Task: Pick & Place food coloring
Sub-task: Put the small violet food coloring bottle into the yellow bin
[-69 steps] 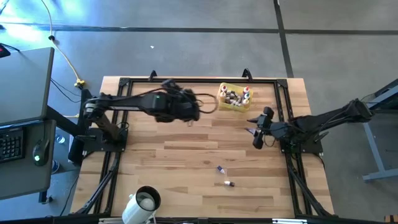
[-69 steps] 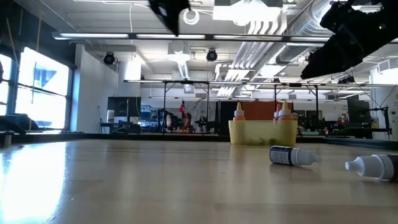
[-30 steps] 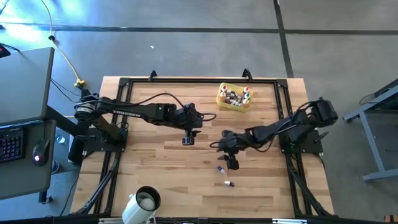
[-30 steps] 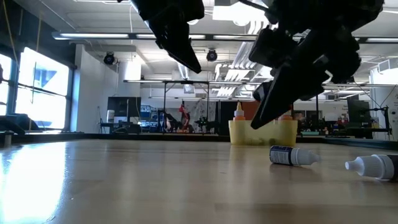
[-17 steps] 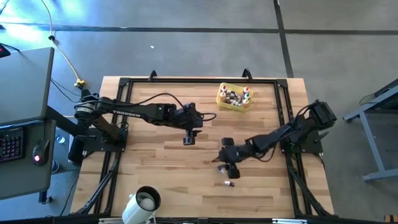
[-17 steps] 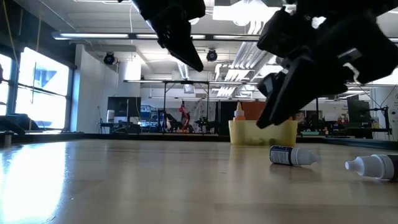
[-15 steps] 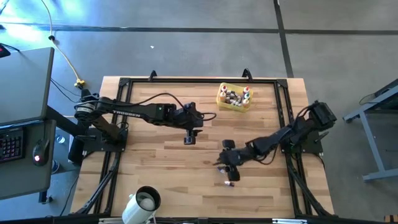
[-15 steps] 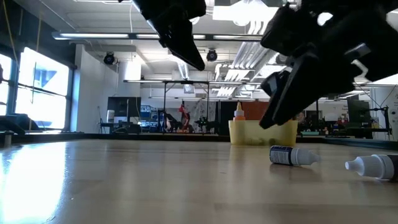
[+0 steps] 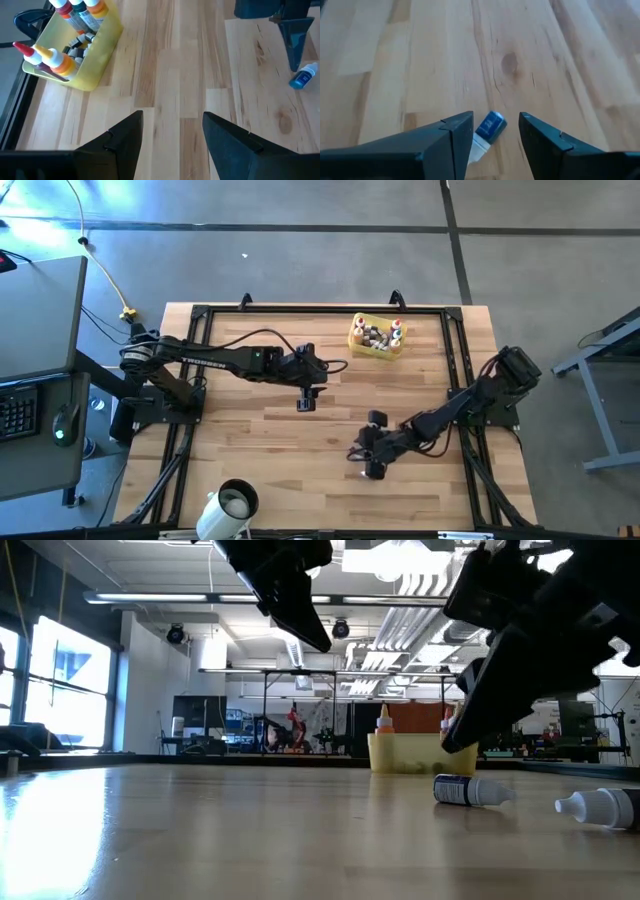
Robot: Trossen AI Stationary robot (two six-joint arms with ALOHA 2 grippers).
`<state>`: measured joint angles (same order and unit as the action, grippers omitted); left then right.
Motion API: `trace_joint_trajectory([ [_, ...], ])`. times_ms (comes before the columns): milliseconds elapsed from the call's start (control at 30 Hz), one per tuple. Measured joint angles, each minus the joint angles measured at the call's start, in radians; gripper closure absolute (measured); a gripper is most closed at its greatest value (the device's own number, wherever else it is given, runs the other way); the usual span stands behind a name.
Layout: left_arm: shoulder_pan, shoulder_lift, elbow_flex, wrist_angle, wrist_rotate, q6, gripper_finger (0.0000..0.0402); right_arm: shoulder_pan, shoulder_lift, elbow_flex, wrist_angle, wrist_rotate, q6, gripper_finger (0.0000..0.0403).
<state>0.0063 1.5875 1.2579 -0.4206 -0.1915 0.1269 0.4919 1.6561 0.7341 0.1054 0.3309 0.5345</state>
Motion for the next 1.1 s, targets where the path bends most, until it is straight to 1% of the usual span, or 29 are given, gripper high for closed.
trace_joint_trajectory([
  [133,0.000,0.000,0.000,0.000,0.000,0.000,0.0199,0.000,0.054,0.000,0.009,-0.022,0.051,0.0251],
  [267,0.000,0.000,0.000,0.000,0.000,0.000,0.0199,0.000,0.112,0.000,0.057,-0.048,0.046,0.0251],
  [400,0.000,0.000,0.000,0.000,0.000,-0.001,0.0199,0.000,0.140,0.003,0.061,-0.035,0.047,0.0251],
  [633,0.000,0.000,0.000,0.000,-0.001,-0.001,0.0199,-0.001,0.137,0.004,0.026,-0.041,-0.103,0.0254],
  [900,0.000,0.000,0.000,0.000,-0.001,-0.001,0.0199,-0.020,0.137,0.002,0.015,-0.049,-0.082,0.0284],
  [1100,0.000,0.000,0.000,0.000,-0.001,-0.001,0.0199,-0.020,0.138,0.001,0.012,-0.003,-0.079,0.0316],
])
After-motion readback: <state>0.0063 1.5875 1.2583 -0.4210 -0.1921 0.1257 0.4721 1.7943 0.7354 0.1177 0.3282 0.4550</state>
